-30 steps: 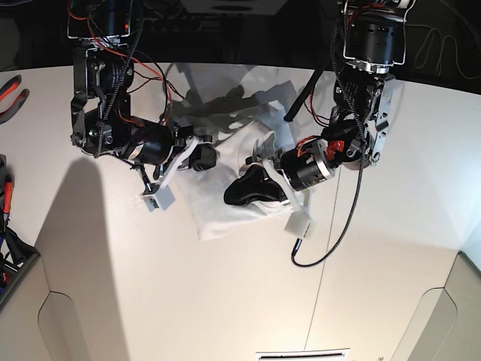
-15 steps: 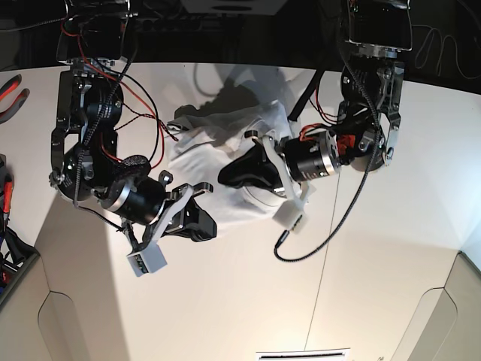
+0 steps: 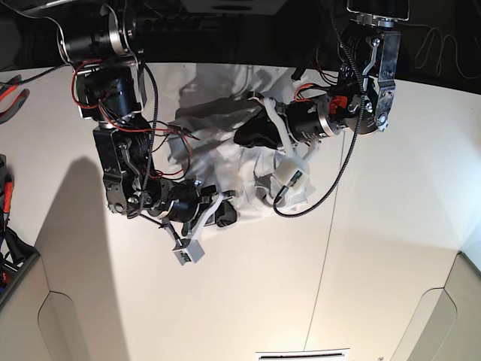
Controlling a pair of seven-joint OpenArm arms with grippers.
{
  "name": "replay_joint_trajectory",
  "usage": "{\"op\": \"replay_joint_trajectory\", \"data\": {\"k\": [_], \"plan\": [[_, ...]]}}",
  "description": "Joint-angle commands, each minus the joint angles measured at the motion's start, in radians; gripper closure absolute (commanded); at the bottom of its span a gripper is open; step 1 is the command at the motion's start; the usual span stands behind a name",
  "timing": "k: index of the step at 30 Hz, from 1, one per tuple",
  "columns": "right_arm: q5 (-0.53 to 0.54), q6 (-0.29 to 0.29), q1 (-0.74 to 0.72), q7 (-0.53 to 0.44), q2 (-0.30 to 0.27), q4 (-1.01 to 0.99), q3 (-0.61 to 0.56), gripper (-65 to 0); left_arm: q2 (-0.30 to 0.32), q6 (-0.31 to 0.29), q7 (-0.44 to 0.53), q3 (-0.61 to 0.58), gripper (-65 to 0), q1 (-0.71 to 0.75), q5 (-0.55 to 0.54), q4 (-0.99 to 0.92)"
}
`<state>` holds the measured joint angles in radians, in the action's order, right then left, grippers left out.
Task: Layout the t-shirt on the table in an organized manner, then fold the t-shirt properly
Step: 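Withdraw the left gripper and grasp the bundle with the right gripper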
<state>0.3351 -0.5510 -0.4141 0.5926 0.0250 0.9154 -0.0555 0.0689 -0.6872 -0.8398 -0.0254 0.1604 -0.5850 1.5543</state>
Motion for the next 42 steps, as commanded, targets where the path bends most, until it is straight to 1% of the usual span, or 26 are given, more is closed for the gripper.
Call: {"op": "replay_joint_trajectory", "data": {"k": [1, 3, 5, 9, 12, 15, 17, 18, 21, 24, 25, 26, 27, 29, 31, 33, 36, 39, 42], "plan": [[-0.053, 0.028, -0.020, -0.001, -0.003, -0.038, 0.001, 0.0, -0.002, -0.011, 0.032, 0.000, 0.0, -0.008, 0.003, -0.006], [-0.092, 0.032, -0.029, -0.029, -0.003, -0.099, 0.001, 0.0, -0.002, 0.013, 0.074, 0.000, 0.0, -0.008, 0.040, -0.047], [-0.103, 0.031, -0.028, -0.044, -0.003, -0.124, 0.001, 0.0, -0.002, 0.019, 0.108, 0.000, 0.0, -0.012, 0.052, -0.087], [-0.099, 0.031, -0.026, -0.044, -0.003, -0.124, 0.001, 0.0, -0.002, 0.018, 0.114, 0.000, 0.0, -0.027, 0.051, -0.112], [-0.065, 0.031, -0.027, -0.048, -0.003, -0.118, 0.001, 0.0, -0.002, 0.017, 0.114, 0.000, 0.0, -0.048, 0.045, -0.111], [-0.027, 0.030, -0.026, -0.047, -0.003, -0.077, 0.001, 0.0, -0.002, 0.014, 0.114, 0.000, 0.0, -0.076, 0.005, -0.107], [-0.021, 0.030, -0.026, -0.047, -0.003, -0.027, 0.001, 0.0, -0.002, -0.011, 0.101, 0.000, 0.0, -0.094, -0.042, -0.106], [-0.021, 0.030, -0.026, -0.044, -0.003, 0.005, 0.001, 0.0, -0.002, -0.011, 0.082, 0.000, 0.0, -0.103, -0.073, -0.105], [-0.021, 0.030, -0.026, 0.018, -0.006, 0.124, 0.001, 0.0, -0.002, -0.011, -0.018, 0.000, 0.0, -0.113, -0.179, -0.077], [-0.021, 0.026, -0.026, 0.136, -0.016, 0.264, 0.002, 0.0, -0.002, -0.011, -0.112, 0.001, 0.0, -0.107, -0.259, 0.002], [-0.019, 0.010, -0.026, 0.177, -0.023, 0.312, 0.002, 0.0, -0.002, -0.011, -0.131, 0.005, 0.0, -0.104, -0.277, 0.035], [-0.005, -0.027, -0.026, 0.215, -0.029, 0.358, 0.002, 0.0, -0.002, -0.011, -0.143, 0.013, 0.0, -0.100, -0.294, 0.072], [0.017, -0.042, -0.026, 0.251, -0.038, 0.402, 0.002, 0.0, -0.002, -0.011, -0.145, 0.025, 0.0, -0.093, -0.306, 0.112], [0.074, -0.058, -0.026, 0.302, -0.058, 0.479, -0.001, 0.0, -0.002, -0.011, -0.144, 0.064, 0.0, -0.074, -0.312, 0.201], [0.121, -0.071, -0.026, 0.327, -0.083, 0.530, -0.013, 0.0, -0.002, -0.011, -0.143, 0.118, 0.0, -0.059, -0.312, 0.283], [0.137, -0.085, -0.027, 0.329, -0.114, 0.549, -0.049, 0.0, -0.003, -0.011, -0.143, 0.187, 0.0, -0.058, -0.311, 0.339], [0.132, -0.102, -0.027, 0.329, -0.177, 0.549, -0.161, 0.0, -0.002, -0.011, -0.116, 0.292, 0.0, -0.058, -0.309, 0.362], [0.127, -0.122, -0.032, 0.328, -0.251, 0.549, -0.331, 0.0, -0.002, -0.011, -0.116, 0.383, 0.0, -0.058, -0.308, 0.361], [0.086, -0.127, -0.064, 0.326, -0.309, 0.549, -0.518, 0.0, -0.002, -0.011, -0.116, 0.444, 0.0, -0.057, -0.308, 0.361]]}}
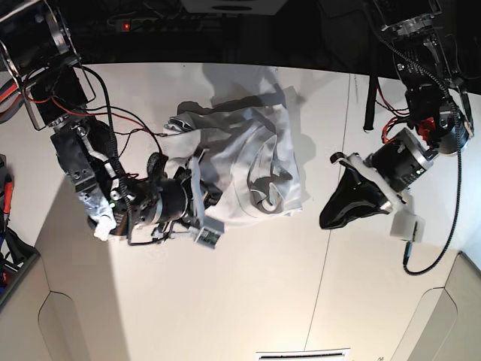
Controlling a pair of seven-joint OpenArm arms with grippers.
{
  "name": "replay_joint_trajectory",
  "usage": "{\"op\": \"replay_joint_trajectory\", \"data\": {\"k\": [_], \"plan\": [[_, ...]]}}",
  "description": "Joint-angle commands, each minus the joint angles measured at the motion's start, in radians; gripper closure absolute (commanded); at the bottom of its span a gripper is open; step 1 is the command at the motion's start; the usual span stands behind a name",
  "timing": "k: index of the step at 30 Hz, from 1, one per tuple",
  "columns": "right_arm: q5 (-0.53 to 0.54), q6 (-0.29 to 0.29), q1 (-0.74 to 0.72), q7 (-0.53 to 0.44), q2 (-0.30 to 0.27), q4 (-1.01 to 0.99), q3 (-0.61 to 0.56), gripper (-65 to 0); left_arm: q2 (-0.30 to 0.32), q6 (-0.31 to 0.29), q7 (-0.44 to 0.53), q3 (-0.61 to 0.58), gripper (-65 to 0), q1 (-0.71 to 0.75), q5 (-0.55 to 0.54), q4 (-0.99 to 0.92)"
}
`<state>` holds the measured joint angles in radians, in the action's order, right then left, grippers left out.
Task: Layout the t-shirt on the table in an organized manner, then fold the t-shirt properly
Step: 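Withdraw the left gripper and grasp the bundle with the right gripper, then carry the bundle with the right gripper to the table's corner and release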
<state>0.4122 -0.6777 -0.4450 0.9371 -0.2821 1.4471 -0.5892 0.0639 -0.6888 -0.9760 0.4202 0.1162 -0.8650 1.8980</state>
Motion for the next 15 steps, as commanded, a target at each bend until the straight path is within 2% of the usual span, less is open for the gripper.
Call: {"op": "replay_joint_trajectory", "data": {"k": [1, 4, 8, 11, 15], "plan": [[-0.006, -0.001, -0.049, -0.021, -0.014, 0.017, -0.043, 0.0, 0.003, -0.009, 0.018, 0.011, 0.0, -0.013, -0.027, 0.018], [-0.011, -0.001, -0.103, -0.028, -0.031, 0.013, -0.182, 0.0, 0.003, -0.009, 0.006, 0.026, 0.0, -0.013, -0.028, 0.018], [-0.012, 0.000, -0.158, -0.088, -0.018, -0.052, -0.277, 0.0, 0.003, -0.009, 0.006, 0.024, 0.0, 0.002, -0.029, 0.018], [-0.013, 0.000, -0.176, -0.126, 0.015, -0.193, -0.312, 0.0, 0.003, -0.009, 0.006, 0.024, 0.0, 0.021, -0.029, 0.018], [-0.038, 0.004, -0.174, -0.199, 0.077, -0.481, -0.329, 0.0, 0.003, -0.009, 0.007, 0.024, 0.0, 0.043, -0.030, 0.018]]}}
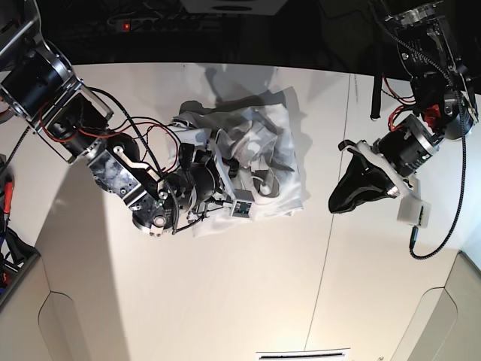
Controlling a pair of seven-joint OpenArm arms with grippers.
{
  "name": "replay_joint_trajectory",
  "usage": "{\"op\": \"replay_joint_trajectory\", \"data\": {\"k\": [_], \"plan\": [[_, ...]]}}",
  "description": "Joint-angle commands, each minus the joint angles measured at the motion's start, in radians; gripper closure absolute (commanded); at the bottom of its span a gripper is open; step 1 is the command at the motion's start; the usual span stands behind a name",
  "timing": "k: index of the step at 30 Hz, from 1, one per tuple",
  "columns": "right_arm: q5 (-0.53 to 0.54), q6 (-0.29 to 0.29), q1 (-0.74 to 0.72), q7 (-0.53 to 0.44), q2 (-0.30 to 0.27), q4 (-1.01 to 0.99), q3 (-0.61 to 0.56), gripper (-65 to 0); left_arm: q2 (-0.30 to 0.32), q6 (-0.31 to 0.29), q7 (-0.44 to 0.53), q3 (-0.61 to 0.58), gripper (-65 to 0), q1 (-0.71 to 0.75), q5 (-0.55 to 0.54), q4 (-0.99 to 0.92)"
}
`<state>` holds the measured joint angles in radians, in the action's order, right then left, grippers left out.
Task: Layout the t-shirt on the table in an organized manner, then fold the t-shirt properly
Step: 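Carry the bundle with the right gripper to the table's corner and release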
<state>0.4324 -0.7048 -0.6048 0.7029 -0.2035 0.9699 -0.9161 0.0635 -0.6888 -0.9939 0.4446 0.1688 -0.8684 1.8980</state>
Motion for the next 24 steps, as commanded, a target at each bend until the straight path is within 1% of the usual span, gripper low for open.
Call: {"op": "replay_joint_trajectory", "data": {"k": [1, 3, 4, 6, 8, 10, 12, 15, 17, 18, 19, 21, 24], "plan": [[-0.075, 0.051, -0.013, 0.018, 0.017, -0.086, -0.002, 0.0, 0.003, -0.009, 0.025, 0.000, 0.0, -0.006, -0.027, 0.018], [-0.118, 0.094, -0.016, -0.013, 0.044, -0.235, 0.001, 0.0, 0.003, -0.009, 0.025, 0.000, 0.0, -0.004, -0.028, 0.018], [-0.144, 0.125, -0.017, -0.017, 0.055, -0.294, 0.009, 0.0, 0.003, -0.009, 0.025, 0.000, 0.0, -0.002, -0.030, 0.018], [-0.172, 0.201, -0.017, -0.015, 0.067, -0.379, 0.047, 0.0, 0.003, -0.009, 0.025, 0.000, 0.0, -0.002, -0.031, 0.018], [-0.199, 0.280, -0.018, -0.014, 0.068, -0.422, 0.114, 0.0, 0.003, -0.009, 0.029, 0.000, 0.0, -0.003, -0.034, 0.018], [-0.225, 0.384, -0.018, -0.011, 0.065, -0.437, 0.209, 0.0, 0.003, -0.009, 0.029, 0.000, 0.0, -0.003, -0.034, 0.018], [-0.259, 0.492, -0.016, -0.003, 0.066, -0.438, 0.335, 0.0, 0.003, -0.009, 0.029, 0.000, 0.0, -0.002, -0.034, 0.018], [-0.323, 0.610, -0.015, -0.003, 0.069, -0.438, 0.552, 0.0, 0.003, -0.009, 0.029, 0.000, 0.0, -0.002, -0.034, 0.018], [-0.372, 0.700, -0.016, -0.003, 0.069, -0.438, 0.698, 0.0, 0.003, -0.009, 0.029, 0.000, 0.0, -0.002, -0.034, 0.018], [-0.396, 0.730, -0.016, -0.003, 0.069, -0.438, 0.770, 0.0, 0.003, -0.009, 0.029, 0.000, 0.0, -0.002, -0.034, 0.018], [-0.412, 0.744, -0.016, -0.003, 0.069, -0.438, 0.840, 0.0, 0.003, -0.009, 0.029, 0.000, 0.0, -0.002, -0.034, 0.018], [-0.414, 0.746, -0.016, -0.003, 0.069, -0.437, 0.965, 0.0, 0.003, -0.009, 0.029, 0.000, 0.0, -0.002, -0.034, 0.018], [-0.414, 0.745, -0.018, -0.015, 0.069, -0.437, 1.102, 0.0, 0.003, -0.009, 0.029, 0.000, 0.0, -0.002, -0.043, 0.018]]}}
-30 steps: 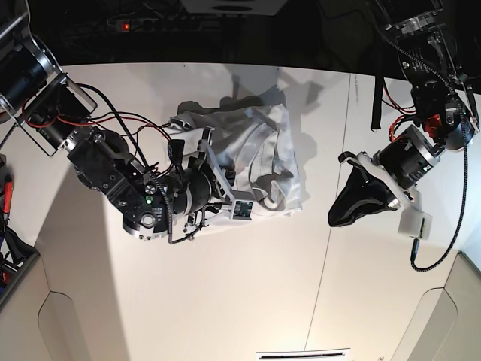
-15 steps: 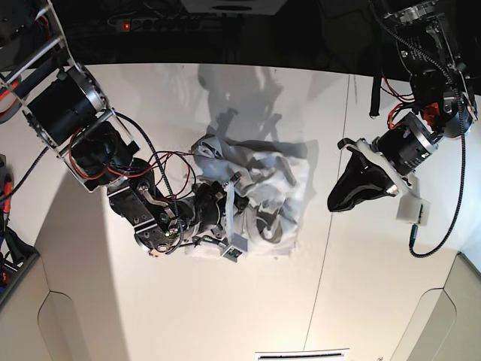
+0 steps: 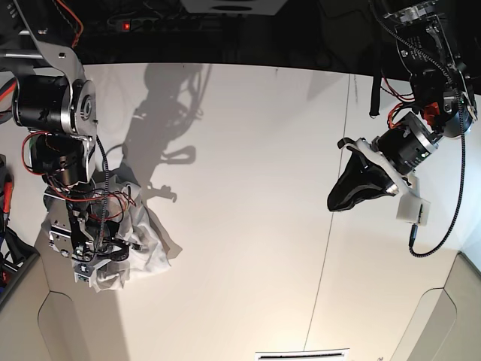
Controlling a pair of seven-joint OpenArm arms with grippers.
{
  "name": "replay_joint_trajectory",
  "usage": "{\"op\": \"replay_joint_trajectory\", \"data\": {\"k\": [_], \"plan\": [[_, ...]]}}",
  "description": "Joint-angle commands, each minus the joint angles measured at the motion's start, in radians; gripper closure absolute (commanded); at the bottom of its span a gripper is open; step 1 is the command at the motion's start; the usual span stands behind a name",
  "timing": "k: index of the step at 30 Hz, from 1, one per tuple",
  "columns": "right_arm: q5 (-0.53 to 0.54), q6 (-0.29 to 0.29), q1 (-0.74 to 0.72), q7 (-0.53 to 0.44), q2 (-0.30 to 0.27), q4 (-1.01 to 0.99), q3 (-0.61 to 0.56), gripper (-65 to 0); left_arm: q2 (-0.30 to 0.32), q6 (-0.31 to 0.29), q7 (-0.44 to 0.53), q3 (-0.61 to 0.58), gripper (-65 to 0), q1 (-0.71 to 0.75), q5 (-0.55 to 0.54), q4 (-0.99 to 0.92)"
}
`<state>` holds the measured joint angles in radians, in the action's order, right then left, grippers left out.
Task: Layout the t-shirt on the table in an organized manner, then fold the t-shirt properly
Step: 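Carry the bundle with the right gripper to the table's corner and release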
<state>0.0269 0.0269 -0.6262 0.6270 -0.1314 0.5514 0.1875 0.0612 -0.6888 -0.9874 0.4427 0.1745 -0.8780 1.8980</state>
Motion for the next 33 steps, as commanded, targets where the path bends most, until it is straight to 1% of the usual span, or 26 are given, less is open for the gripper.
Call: {"op": "replay_joint_trajectory", "data": {"k": [1, 3, 8, 14, 19, 21, 23, 26, 28, 30, 33], "plan": [[-0.008, 0.015, 0.003, 0.050, -0.003, -0.019, 0.034, 0.0, 0.005, -0.009, 0.022, 0.002, 0.0, -0.008, -0.047, 0.018], [-0.001, 0.016, 0.003, 0.020, -0.003, -0.019, 0.094, 0.0, 0.005, -0.009, 0.022, -0.001, 0.0, -0.008, -0.065, 0.018], [0.003, 0.076, -0.001, -0.049, -0.003, -0.019, 0.217, 0.0, 0.005, -0.009, 0.021, -0.029, 0.0, -0.008, -0.064, 0.018], [-0.058, 0.135, -0.019, -0.055, -0.004, -0.018, 0.335, 0.0, 0.005, -0.009, 0.018, -0.044, 0.0, -0.008, -0.064, 0.018], [-0.069, 0.135, -0.019, -0.061, -0.004, -0.018, 0.401, 0.0, 0.005, -0.009, 0.018, -0.044, 0.0, -0.008, -0.064, 0.018], [-0.069, 0.134, -0.019, -0.093, -0.004, -0.018, 0.402, 0.0, 0.005, -0.009, 0.018, -0.044, 0.0, -0.008, -0.064, 0.018], [-0.069, 0.121, -0.019, -0.134, -0.002, -0.009, 0.402, 0.0, 0.005, -0.009, 0.019, -0.044, 0.0, -0.008, -0.064, 0.018], [-0.068, 0.055, -0.019, -0.130, 0.005, 0.043, 0.401, 0.0, 0.005, -0.009, 0.019, -0.044, 0.0, -0.008, -0.065, 0.018], [-0.065, 0.035, -0.015, -0.122, 0.014, 0.106, 0.401, 0.0, 0.005, -0.009, 0.019, -0.044, 0.0, -0.008, -0.065, 0.018], [-0.021, 0.022, -0.011, -0.100, 0.022, 0.189, 0.401, 0.0, 0.005, -0.009, 0.019, -0.044, 0.0, -0.008, -0.064, 0.018], [0.031, -0.025, -0.011, -0.076, 0.029, 0.307, 0.399, 0.0, 0.005, -0.009, 0.019, -0.044, 0.0, -0.008, -0.064, 0.018]]}}
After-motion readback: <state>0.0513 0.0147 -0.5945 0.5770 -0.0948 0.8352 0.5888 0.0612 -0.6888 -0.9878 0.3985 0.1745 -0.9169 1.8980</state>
